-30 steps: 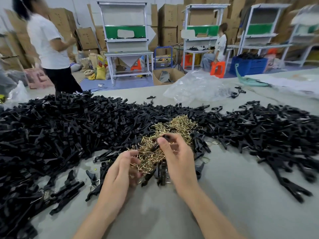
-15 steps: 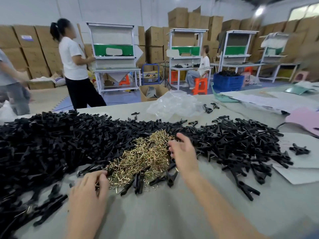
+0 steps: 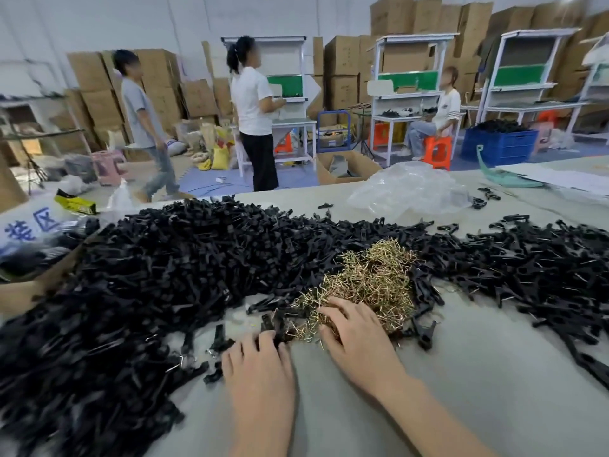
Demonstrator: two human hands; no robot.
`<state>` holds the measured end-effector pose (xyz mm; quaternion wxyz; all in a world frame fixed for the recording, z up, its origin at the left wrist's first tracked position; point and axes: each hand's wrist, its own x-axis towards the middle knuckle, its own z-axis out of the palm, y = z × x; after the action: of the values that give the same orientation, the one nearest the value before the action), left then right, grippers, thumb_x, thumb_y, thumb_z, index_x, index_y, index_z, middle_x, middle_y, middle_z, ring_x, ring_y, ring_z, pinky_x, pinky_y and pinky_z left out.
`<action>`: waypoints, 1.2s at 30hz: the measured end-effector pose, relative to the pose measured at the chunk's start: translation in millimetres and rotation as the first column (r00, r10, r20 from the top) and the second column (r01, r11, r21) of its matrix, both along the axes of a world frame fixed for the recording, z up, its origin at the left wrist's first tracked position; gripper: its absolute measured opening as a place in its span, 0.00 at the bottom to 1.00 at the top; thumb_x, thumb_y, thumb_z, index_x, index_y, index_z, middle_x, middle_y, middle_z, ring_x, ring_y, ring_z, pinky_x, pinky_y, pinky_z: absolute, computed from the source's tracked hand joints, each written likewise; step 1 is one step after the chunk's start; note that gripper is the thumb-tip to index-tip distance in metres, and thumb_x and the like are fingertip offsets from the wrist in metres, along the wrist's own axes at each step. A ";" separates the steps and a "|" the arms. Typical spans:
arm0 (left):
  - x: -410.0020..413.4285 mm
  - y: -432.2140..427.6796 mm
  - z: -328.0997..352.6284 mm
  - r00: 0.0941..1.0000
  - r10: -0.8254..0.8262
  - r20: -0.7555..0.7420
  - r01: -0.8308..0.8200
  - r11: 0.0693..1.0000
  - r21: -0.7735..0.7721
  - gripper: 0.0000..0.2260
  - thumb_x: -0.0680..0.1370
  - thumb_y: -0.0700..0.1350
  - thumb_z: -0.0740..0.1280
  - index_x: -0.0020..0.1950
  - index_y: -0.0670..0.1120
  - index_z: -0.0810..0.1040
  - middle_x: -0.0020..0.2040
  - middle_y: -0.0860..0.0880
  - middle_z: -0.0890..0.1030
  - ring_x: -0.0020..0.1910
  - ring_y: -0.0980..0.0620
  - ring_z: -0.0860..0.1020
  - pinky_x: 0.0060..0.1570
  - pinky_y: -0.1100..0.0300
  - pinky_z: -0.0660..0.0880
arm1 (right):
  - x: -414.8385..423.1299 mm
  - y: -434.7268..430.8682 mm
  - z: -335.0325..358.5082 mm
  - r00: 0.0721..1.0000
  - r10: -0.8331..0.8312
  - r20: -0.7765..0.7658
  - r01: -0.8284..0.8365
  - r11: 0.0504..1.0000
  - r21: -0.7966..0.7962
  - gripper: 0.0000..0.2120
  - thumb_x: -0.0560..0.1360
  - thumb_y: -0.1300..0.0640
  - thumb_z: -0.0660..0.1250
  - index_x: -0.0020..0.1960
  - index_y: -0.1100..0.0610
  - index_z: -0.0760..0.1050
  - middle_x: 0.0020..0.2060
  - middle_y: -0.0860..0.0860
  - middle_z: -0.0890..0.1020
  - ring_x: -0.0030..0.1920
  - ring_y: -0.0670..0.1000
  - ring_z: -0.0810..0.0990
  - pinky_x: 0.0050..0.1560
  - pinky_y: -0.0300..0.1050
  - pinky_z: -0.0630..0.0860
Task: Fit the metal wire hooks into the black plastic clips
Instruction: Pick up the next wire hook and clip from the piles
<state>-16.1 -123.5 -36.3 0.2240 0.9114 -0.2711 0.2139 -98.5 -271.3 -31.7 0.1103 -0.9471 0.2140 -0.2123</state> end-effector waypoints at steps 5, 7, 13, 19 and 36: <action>-5.2 13.9 2.3 0.998 -0.038 -0.040 0.038 0.999 -0.015 0.06 0.73 0.42 0.76 0.47 0.43 0.83 0.43 0.43 0.83 0.45 0.38 0.80 0.51 0.45 0.77 | 1.8 5.7 2.6 1.000 -0.003 -0.010 0.003 1.000 0.027 0.20 0.85 0.46 0.52 0.74 0.47 0.69 0.75 0.48 0.68 0.74 0.49 0.65 0.78 0.47 0.51; -5.8 16.0 4.2 0.996 -0.040 -0.075 0.037 0.998 -0.048 0.05 0.78 0.45 0.72 0.49 0.44 0.82 0.45 0.44 0.83 0.48 0.38 0.79 0.53 0.45 0.75 | 0.1 9.0 3.8 1.000 -0.006 0.008 0.006 0.999 0.043 0.20 0.85 0.47 0.53 0.73 0.48 0.70 0.75 0.48 0.69 0.74 0.49 0.66 0.78 0.47 0.52; -6.7 13.1 10.5 0.999 0.001 -0.042 -0.011 0.972 -0.236 0.11 0.82 0.45 0.62 0.48 0.41 0.80 0.42 0.44 0.82 0.44 0.39 0.77 0.47 0.46 0.70 | 2.0 8.8 2.5 0.998 0.016 0.066 -0.019 0.999 0.042 0.18 0.84 0.50 0.54 0.71 0.49 0.72 0.72 0.49 0.71 0.72 0.50 0.67 0.78 0.49 0.54; -5.1 13.2 11.1 0.998 -0.024 -0.061 0.005 0.952 -0.307 0.09 0.82 0.46 0.62 0.50 0.43 0.80 0.46 0.48 0.79 0.46 0.44 0.76 0.50 0.52 0.69 | -3.7 9.2 5.4 0.984 0.075 0.163 -0.089 0.993 0.080 0.16 0.85 0.51 0.55 0.66 0.50 0.76 0.63 0.46 0.77 0.67 0.47 0.71 0.77 0.50 0.58; 38.4 -16.9 7.9 0.850 -0.425 0.312 0.465 0.883 -0.067 0.05 0.76 0.39 0.69 0.50 0.40 0.82 0.54 0.44 0.78 0.54 0.51 0.74 0.62 0.64 0.67 | 2.9 -3.0 5.3 0.960 0.190 0.206 -0.218 0.968 0.123 0.20 0.83 0.41 0.57 0.73 0.44 0.70 0.62 0.40 0.79 0.65 0.43 0.70 0.73 0.45 0.62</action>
<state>22.3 -140.4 -28.4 0.2888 0.7644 -0.4892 0.3051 -95.6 -274.3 -26.4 0.2199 -0.9287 0.1183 -0.2742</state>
